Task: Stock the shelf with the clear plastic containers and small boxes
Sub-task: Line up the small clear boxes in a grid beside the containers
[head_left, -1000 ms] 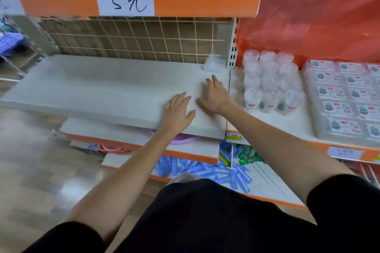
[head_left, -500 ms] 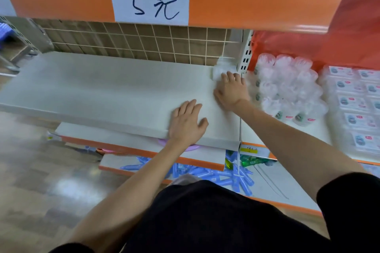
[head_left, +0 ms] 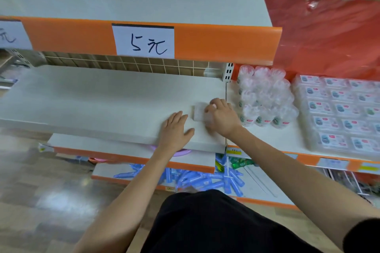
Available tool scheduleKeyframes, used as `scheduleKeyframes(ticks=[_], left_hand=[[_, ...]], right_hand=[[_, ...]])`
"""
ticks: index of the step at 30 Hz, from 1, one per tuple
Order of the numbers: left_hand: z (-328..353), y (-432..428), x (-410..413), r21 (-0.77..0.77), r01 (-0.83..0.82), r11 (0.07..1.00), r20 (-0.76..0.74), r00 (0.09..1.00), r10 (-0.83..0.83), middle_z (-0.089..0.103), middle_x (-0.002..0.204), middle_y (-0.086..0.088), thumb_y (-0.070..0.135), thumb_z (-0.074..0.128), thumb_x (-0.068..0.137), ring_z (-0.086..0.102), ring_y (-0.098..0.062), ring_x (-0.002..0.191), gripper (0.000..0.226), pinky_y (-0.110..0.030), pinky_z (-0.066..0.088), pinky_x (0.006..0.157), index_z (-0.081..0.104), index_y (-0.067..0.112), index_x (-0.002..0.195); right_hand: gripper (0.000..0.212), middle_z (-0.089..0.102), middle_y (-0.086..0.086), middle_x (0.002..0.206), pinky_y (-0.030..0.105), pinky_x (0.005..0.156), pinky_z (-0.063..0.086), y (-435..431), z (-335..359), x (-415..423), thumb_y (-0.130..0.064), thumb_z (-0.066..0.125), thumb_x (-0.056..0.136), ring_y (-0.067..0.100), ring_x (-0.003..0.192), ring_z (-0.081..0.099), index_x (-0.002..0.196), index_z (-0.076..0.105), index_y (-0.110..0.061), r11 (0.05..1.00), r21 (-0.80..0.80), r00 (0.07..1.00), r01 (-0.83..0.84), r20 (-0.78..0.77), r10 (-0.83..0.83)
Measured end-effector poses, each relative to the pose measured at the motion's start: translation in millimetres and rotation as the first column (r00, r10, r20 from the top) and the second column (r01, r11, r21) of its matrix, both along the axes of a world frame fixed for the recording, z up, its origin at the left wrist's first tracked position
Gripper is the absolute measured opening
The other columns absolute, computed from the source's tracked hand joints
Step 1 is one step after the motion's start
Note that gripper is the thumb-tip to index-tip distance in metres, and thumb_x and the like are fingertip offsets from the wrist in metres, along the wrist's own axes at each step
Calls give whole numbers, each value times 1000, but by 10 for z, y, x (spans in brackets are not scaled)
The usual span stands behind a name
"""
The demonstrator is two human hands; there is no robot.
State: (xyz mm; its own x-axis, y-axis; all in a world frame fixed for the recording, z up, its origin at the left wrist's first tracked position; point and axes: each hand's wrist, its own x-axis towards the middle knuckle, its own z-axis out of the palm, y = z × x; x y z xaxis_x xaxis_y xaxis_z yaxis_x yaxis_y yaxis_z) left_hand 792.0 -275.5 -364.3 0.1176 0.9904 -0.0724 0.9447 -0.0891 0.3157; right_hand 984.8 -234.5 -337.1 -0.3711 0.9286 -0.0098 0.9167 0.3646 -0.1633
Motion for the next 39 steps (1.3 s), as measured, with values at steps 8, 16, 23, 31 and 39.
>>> scheduleKeyframes(ticks=[8, 16, 23, 31, 39], left_hand=[[283, -88, 118, 34, -147, 989, 105, 984, 143, 37, 152, -5, 33, 56, 93, 29, -21, 142, 54, -31, 16, 115, 44, 16, 143], [724, -203, 908, 203, -142, 969, 65, 989, 132, 36, 153, -11, 30, 57, 94, 25, -27, 144, 49, -38, 15, 116, 50, 13, 139], [927, -366, 2405, 230, -71, 971, 105, 993, 48, 35, 153, -10, 32, 58, 92, 22, -26, 145, 55, -36, 14, 115, 46, 12, 142], [1010, -407, 3871, 147, 8, 989, 168, 985, -33, 34, 153, -10, 30, 61, 91, 23, -27, 144, 56, -38, 14, 116, 45, 13, 142], [1163, -312, 4771, -245, -60, 968, 656, 724, 211, 63, 116, 3, 27, 58, 95, 58, -17, 114, 28, -31, 46, 97, 65, 15, 119]], right_hand=[[51, 53, 9, 129, 36, 93, 38, 54, 341, 43, -19, 69, 81, 29, 119, 49, 128, 48, -14, 991, -136, 999, -13, -43, 8], [59, 56, 8, 130, 39, 91, 40, -288, 775, 1145, -23, 75, 76, 31, 115, 53, 130, 51, -14, 999, 39, 973, 7, -229, 2], [61, 54, 7, 131, 39, 89, 42, -584, 939, 2572, -23, 76, 76, 30, 116, 53, 132, 50, -16, 993, 31, 950, 118, -294, -103], [61, 54, 8, 131, 44, 91, 45, -925, 943, 4013, -17, 75, 75, 32, 118, 52, 132, 51, -14, 982, -29, 942, 189, -277, -190], [61, 55, 5, 130, 35, 94, 42, -1099, 916, 4900, -5, 75, 72, 26, 119, 50, 129, 54, -13, 965, -89, 875, 247, -407, -262]])
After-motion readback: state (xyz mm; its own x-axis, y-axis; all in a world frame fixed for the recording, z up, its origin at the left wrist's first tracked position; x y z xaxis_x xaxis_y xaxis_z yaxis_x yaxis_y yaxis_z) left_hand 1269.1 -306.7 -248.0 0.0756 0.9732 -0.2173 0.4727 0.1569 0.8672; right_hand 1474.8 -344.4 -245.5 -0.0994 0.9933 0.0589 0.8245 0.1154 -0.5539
